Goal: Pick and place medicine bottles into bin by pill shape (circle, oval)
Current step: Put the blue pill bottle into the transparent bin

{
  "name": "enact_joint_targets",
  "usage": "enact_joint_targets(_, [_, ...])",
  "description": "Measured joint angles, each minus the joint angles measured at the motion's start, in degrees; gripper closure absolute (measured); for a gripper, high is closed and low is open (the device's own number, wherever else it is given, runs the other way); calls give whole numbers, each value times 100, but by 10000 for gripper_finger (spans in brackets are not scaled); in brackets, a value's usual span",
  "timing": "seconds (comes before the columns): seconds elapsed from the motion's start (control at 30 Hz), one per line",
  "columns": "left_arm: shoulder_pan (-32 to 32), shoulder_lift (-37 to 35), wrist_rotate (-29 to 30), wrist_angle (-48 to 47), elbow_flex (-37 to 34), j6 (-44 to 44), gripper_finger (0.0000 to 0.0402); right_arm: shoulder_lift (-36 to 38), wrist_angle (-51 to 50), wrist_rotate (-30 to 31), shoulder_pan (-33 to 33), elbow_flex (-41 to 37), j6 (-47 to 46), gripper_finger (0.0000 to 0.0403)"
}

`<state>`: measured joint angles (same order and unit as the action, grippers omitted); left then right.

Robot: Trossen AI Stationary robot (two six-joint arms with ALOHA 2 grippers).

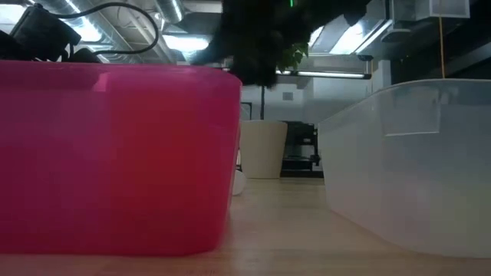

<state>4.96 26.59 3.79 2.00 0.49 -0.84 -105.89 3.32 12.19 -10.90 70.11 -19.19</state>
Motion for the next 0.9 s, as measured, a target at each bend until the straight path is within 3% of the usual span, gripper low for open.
enact_joint_targets(0.13, [2,2,0,7,-2,0,174,-24,-1040,28,280,-7,-1074,130])
enact_joint_targets(0.27, [1,2,-2,9,-1,0,174,-116,-1469,35,428,-4,-1826,130])
enact_joint_targets(0.7, [0,0,-2,15,-2,-22,174,-581,-1430,-246,372,63,-2422,130])
enact_joint_targets(0.9, [2,0,-2,15,-2,-22,174,-994,-2291,-281,372,730,-2406,130])
